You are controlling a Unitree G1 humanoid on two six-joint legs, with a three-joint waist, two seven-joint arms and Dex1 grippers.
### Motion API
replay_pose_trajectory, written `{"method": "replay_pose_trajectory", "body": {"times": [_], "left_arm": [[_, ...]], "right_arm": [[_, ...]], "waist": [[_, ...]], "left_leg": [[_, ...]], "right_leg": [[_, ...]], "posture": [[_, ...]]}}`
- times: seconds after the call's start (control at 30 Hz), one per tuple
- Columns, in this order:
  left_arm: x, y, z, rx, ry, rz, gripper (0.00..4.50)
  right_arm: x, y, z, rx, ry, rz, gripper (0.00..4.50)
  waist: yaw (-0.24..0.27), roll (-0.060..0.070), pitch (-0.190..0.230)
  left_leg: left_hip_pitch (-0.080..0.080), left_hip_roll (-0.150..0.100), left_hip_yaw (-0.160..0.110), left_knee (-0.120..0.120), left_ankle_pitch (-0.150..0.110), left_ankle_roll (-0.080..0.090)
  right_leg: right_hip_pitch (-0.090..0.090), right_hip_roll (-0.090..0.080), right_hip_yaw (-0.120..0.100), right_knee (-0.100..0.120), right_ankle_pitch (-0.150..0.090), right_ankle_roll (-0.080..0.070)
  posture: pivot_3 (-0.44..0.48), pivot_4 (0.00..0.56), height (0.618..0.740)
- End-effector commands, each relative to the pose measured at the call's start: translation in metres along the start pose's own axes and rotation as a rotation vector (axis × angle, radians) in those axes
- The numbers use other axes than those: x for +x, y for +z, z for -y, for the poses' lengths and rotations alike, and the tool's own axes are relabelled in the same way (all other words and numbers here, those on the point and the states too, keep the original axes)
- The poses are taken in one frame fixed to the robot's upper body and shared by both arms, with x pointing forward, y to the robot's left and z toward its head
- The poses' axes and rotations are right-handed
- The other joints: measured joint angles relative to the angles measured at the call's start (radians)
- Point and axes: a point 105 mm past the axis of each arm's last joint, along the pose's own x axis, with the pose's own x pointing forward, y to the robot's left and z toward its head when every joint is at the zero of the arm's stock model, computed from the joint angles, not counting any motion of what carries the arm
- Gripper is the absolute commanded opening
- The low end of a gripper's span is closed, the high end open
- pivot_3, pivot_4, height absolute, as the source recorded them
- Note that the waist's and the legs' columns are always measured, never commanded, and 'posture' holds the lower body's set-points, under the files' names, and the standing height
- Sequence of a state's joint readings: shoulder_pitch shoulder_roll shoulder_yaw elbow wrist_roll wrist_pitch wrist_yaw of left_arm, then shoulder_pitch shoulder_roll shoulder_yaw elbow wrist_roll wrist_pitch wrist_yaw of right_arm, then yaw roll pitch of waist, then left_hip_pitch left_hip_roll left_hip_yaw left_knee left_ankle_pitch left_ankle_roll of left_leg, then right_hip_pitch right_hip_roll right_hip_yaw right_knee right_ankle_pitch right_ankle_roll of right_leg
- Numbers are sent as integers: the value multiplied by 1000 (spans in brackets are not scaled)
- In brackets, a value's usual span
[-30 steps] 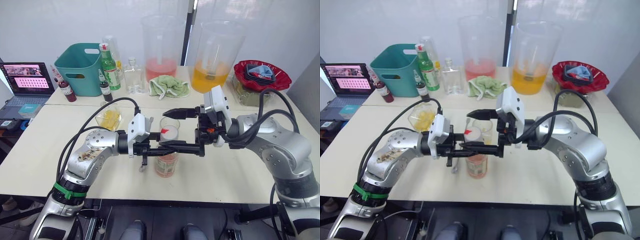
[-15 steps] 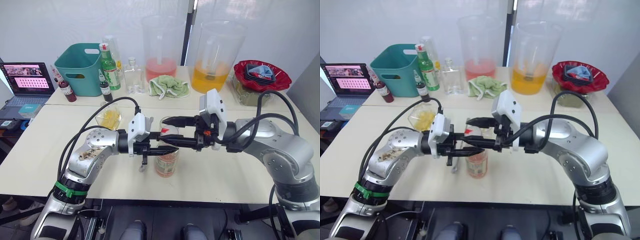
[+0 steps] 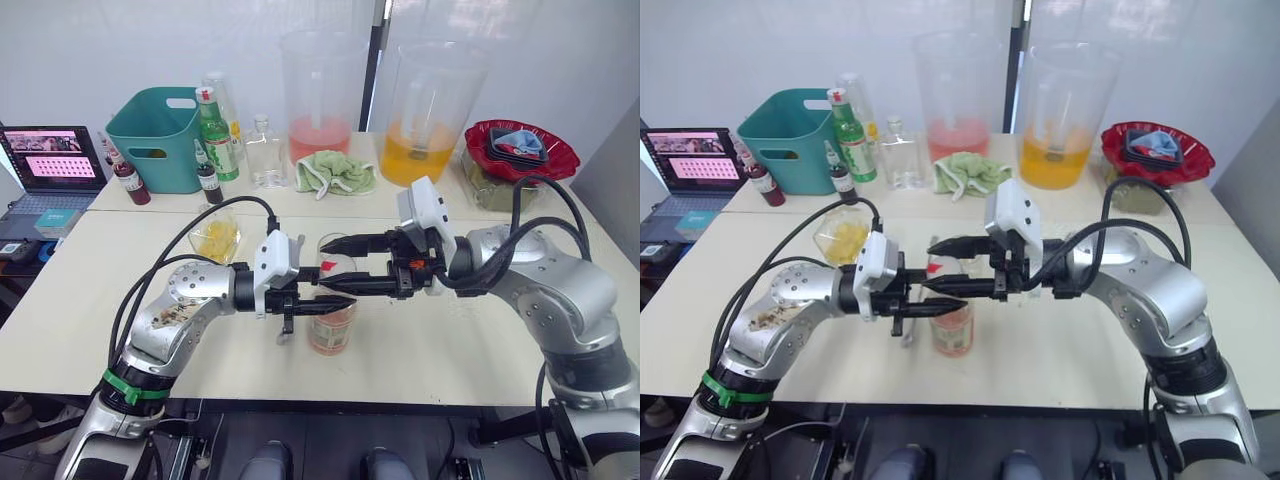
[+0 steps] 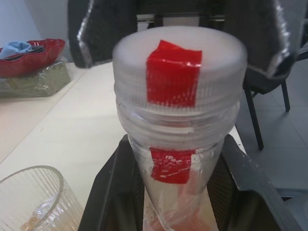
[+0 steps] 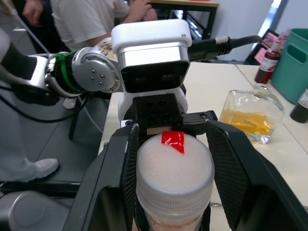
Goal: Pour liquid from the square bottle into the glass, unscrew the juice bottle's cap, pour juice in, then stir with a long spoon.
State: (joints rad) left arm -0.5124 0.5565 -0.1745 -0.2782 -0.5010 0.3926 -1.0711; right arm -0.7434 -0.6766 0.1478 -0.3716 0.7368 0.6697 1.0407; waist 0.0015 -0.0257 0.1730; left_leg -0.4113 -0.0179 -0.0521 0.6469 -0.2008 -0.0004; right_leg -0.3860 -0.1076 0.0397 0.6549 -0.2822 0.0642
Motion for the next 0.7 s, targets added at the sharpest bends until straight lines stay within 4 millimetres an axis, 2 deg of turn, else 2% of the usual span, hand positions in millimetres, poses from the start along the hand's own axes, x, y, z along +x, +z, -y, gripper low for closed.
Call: {"method": "replay_pose_trajectory", "body": {"times": [0.03, 0.1, 0.27, 0.4, 0.6, 0.7], "left_arm": [[-3, -16, 0, -41, 21, -71, 1320], [-4, -16, 1, -41, 23, -76, 1320], [-6, -16, 1, -38, 30, -85, 1320], [-6, -15, 2, -40, 34, -85, 1320], [-5, -15, 2, -43, 32, -82, 1320], [-5, -16, 2, -44, 30, -83, 1320]], "right_arm": [[-3, -8, -6, -45, 202, 3, 1653], [-5, -11, 0, -80, 261, 4, 1653], [-5, 1, 13, -141, 380, 16, 1653], [-3, 18, 18, -107, 415, 70, 1653], [-7, 33, 20, -68, 409, 124, 1653], [-26, 44, 34, -29, 303, 159, 1653]], "waist": [[-1, 0, 0], [-2, 0, 0], [-10, 0, 0], [-13, 0, 0], [-13, 0, 0], [-12, 0, 0]], "left_leg": [[0, 0, 1, 0, 0, 0], [0, 0, 1, 0, 0, 0], [1, 0, 0, -1, 0, 0], [1, 0, -2, -1, 0, 0], [0, 0, -3, -2, 0, 0], [0, 0, -3, -2, 0, 0]], "right_leg": [[1, 0, 0, 0, 0, 0], [1, 0, 0, 0, 0, 0], [0, 0, -1, 1, 0, 0], [0, 0, 0, 1, 0, 0], [-1, 0, 0, 2, 0, 0], [-1, 0, 0, 2, 0, 0]], "posture": [[0, 150, 740], [0, 150, 740], [0, 150, 740], [0, 150, 740], [0, 150, 740], [0, 150, 740]]}}
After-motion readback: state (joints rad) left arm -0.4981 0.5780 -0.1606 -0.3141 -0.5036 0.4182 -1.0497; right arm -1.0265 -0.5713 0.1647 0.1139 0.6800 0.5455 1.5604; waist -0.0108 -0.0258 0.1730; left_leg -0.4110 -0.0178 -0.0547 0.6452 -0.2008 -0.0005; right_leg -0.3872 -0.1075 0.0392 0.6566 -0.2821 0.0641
